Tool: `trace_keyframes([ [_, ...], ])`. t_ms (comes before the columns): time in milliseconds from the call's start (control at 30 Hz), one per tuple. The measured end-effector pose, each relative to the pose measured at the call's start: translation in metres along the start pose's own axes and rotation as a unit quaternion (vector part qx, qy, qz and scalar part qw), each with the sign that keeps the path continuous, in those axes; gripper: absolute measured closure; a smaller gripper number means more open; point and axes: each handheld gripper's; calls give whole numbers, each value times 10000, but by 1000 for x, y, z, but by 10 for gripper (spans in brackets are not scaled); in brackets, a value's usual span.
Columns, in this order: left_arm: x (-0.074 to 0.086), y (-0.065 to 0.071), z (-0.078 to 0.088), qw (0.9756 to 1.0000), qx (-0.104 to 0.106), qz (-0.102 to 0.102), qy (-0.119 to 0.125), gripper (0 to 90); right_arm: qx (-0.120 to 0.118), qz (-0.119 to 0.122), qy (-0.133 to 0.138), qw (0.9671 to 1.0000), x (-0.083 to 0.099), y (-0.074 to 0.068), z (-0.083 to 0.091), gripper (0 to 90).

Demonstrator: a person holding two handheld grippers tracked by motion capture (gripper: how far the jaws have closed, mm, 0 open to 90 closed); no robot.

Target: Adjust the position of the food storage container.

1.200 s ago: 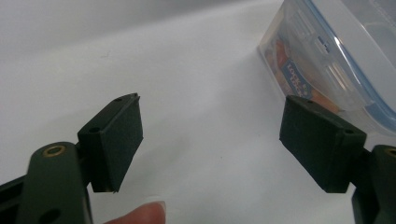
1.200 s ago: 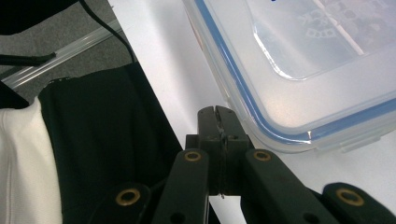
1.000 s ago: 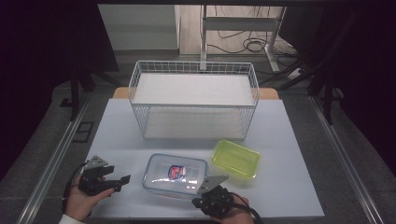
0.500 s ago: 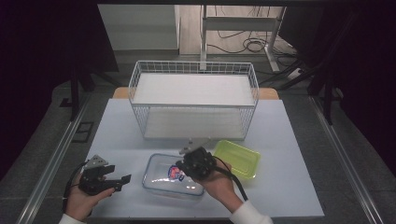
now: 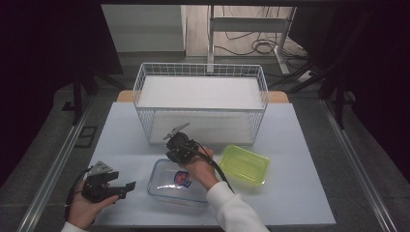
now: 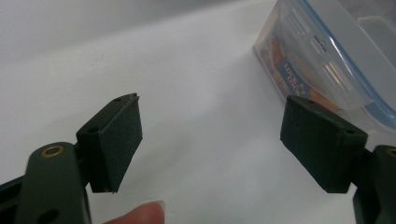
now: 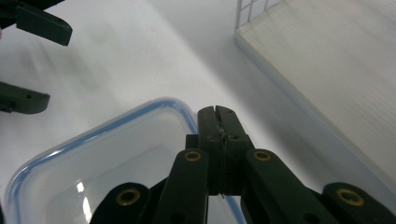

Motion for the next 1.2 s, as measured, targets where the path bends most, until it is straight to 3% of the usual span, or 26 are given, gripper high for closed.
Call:
trace_keyframes([
  [133, 0, -1, 0, 10000, -2, 17, -8, 204, 107, 168, -109, 9997, -3, 3, -8, 887],
  [233, 0, -1, -2, 10000, -5, 4, -37, 204, 24, 210, -255, 9995, -2, 6, -15, 888],
  [667, 0, -2, -4, 10000, -6, 5, -70, 203, -202, 283, -190, 9992, -3, -1, -12, 889],
  [767, 0, -3, -4, 10000, -16, 10, -87, 203, -430, 226, -200, 9986, -4, -2, -11, 889],
  [833, 1, -3, -5, 9999, -21, 9, -104, 203, -79, 440, -256, 9987, -7, -6, -14, 888],
  [867, 1, -3, -6, 9999, -27, 22, -106, 203, -45, 425, -280, 9987, -8, -5, -16, 888],
  [1067, 2, -4, -4, 9999, -34, 29, -93, 203, -85, 325, -342, 9988, -9, -1, -27, 889],
  [1200, 3, -7, -6, 9999, -40, 51, -148, 203, -187, 448, -430, 9979, -9, -6, -28, 889],
])
Point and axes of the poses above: each handheld gripper's, and its own axes: z roughly backward along the jaws, x roughly out of its underside, y roughly to its right, and after that the axes turned 4 degrees about -z, right-handed
